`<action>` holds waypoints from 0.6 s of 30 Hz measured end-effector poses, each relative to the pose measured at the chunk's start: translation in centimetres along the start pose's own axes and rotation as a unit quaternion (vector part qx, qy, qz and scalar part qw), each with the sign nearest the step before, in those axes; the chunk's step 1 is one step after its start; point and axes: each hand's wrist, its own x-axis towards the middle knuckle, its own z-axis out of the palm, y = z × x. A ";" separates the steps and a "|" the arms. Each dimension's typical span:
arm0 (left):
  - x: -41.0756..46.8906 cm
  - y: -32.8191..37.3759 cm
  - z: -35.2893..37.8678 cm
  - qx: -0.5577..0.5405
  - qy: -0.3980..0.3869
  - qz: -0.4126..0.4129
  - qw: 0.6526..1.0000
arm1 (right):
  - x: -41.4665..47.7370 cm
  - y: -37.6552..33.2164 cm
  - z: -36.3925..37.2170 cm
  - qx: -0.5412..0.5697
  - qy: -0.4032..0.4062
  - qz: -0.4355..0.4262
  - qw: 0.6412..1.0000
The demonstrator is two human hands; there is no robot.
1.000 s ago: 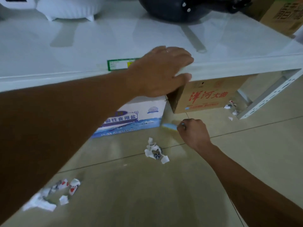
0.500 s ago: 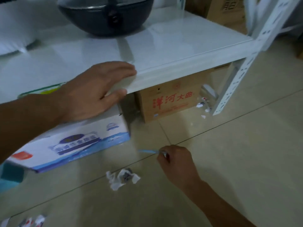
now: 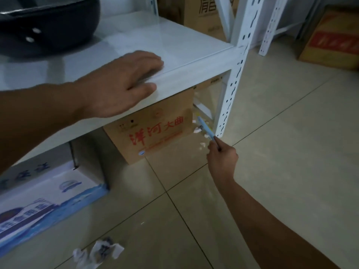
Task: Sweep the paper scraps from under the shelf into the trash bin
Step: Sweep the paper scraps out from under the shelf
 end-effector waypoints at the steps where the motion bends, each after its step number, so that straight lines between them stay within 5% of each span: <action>1: 0.0 -0.1 0.1 -0.014 0.011 -0.005 1.000 | 0.9 0.0 0.8 -0.003 0.010 0.011 1.000; 12: 0.5 -0.7 0.6 -0.083 0.026 -0.003 0.996 | 8.1 -0.7 6.7 -0.167 -0.031 -0.001 0.986; 18: 0.6 -0.6 0.6 -0.088 0.034 0.008 0.996 | 10.2 -1.2 8.8 -0.167 -0.041 0.065 0.983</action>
